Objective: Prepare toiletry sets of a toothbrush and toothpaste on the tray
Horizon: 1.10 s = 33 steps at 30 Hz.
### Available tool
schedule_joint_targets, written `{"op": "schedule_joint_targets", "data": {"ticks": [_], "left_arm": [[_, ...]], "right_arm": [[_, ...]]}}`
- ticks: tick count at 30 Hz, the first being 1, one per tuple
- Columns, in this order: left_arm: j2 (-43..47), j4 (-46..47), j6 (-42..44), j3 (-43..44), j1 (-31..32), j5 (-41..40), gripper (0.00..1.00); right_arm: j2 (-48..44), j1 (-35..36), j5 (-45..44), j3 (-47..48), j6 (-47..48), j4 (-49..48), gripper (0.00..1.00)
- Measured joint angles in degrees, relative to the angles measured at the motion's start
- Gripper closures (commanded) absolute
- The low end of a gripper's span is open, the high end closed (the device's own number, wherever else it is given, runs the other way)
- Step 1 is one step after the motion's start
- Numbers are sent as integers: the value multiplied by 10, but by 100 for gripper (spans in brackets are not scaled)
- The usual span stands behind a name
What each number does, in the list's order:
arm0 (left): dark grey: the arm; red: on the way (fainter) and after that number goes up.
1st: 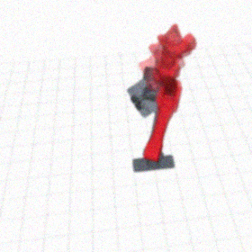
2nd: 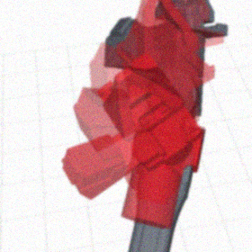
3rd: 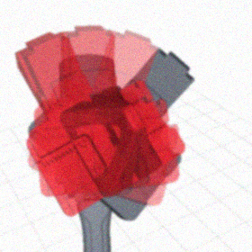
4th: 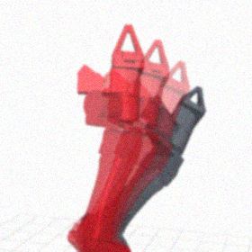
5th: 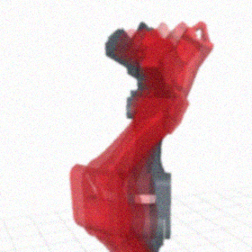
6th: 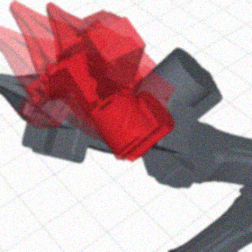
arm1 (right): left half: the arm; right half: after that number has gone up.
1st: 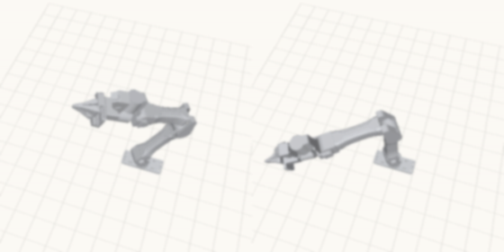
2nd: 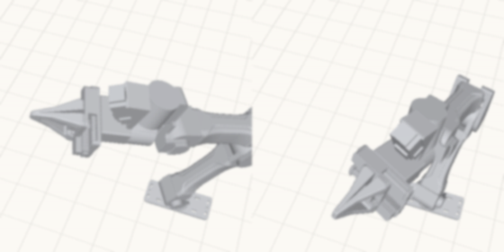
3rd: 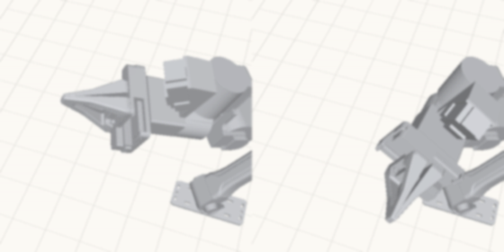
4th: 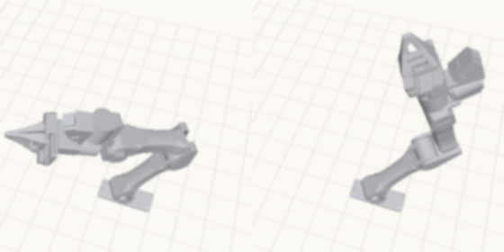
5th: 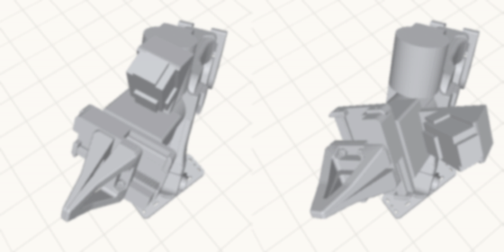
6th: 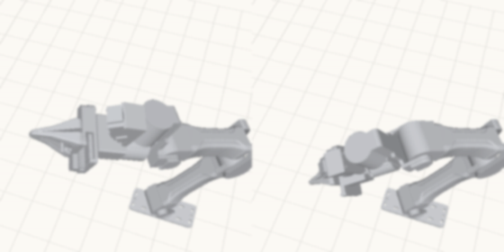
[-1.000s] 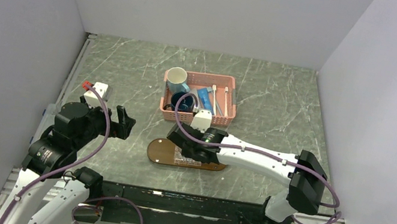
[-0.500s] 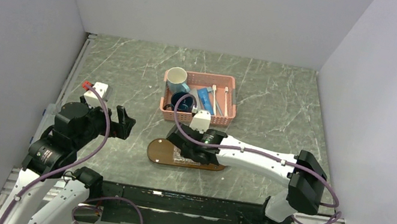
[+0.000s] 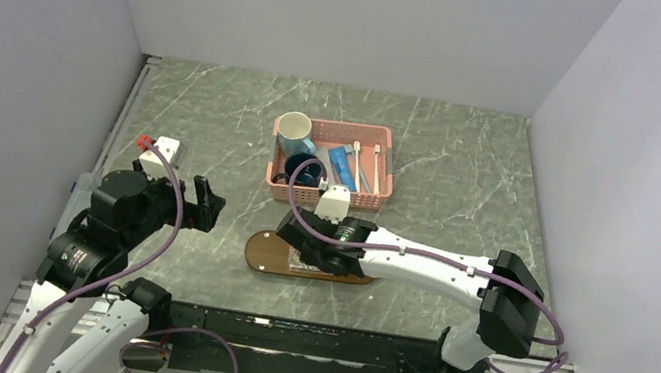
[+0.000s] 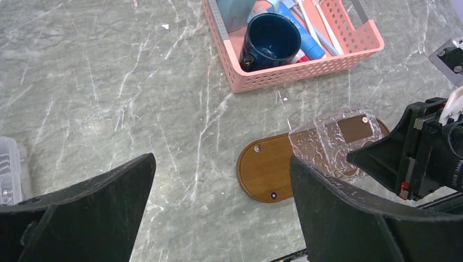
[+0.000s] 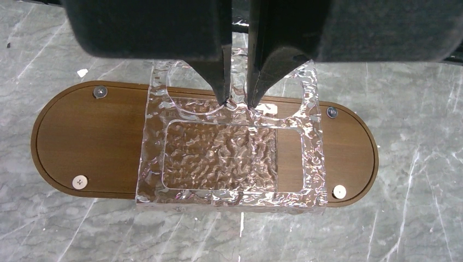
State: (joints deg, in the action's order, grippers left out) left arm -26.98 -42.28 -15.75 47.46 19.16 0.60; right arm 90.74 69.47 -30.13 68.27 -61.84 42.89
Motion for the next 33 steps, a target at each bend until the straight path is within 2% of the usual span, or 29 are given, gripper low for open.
{"op": "schedule_joint_targets", "data": {"ticks": [14, 33], "left_arm": [[0, 0, 0, 0, 0, 0, 1], [0, 0, 0, 0, 0, 0, 1]], "right_arm": [[0, 9, -12, 0, -10, 12, 77], [-1, 17, -31, 37, -12, 58, 70]]}}
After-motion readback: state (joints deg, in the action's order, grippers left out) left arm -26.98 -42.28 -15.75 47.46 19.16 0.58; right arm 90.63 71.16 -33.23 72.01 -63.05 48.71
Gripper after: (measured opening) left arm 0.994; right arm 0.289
